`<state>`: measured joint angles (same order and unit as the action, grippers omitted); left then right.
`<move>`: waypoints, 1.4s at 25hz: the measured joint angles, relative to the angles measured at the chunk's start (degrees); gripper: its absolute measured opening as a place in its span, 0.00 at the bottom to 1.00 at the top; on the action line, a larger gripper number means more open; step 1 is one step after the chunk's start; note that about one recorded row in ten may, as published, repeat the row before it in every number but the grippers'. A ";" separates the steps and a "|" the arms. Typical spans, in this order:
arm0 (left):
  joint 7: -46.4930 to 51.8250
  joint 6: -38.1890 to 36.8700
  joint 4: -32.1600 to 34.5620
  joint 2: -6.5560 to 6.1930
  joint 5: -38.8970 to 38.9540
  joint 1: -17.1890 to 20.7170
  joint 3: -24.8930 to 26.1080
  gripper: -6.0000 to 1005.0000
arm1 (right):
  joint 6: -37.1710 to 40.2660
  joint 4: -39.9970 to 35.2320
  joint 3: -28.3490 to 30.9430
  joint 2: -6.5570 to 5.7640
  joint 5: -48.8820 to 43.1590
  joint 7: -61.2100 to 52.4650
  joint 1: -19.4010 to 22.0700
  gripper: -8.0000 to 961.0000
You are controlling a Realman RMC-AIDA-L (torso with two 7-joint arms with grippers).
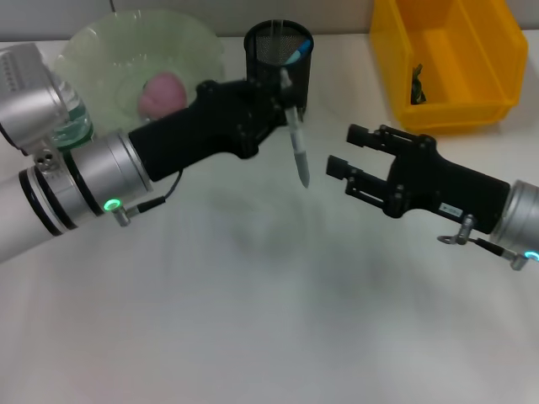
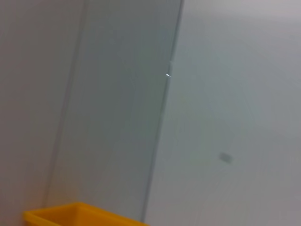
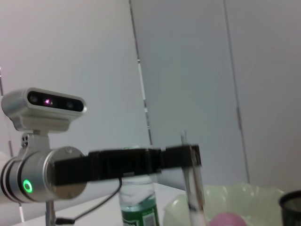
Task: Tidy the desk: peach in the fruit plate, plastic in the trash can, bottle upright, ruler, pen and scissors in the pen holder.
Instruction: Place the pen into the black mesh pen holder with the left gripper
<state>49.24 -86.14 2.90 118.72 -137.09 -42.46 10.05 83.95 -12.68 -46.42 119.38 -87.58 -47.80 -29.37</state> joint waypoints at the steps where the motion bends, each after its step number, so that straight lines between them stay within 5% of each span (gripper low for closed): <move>1: -0.08 0.20 -0.02 0.01 -0.01 -0.03 0.64 0.15 | 0.00 -0.12 0.28 0.00 0.05 0.05 0.48 0.62; 14: -14.70 13.69 -14.07 0.28 -0.09 -0.55 20.70 0.16 | -0.51 1.23 3.18 0.12 0.23 0.62 3.87 0.64; 24: -28.59 21.84 -22.42 0.46 0.03 0.00 30.97 0.17 | -0.62 2.14 3.18 0.23 0.23 0.70 4.15 0.65; 35: -37.87 33.80 -24.57 0.51 0.57 -1.66 34.22 0.17 | -0.72 2.31 2.95 0.24 0.23 0.70 4.11 0.67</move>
<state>11.37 -52.34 -21.67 119.22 -136.53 -44.12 44.28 83.22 -10.37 -43.47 119.62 -87.36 -47.10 -25.26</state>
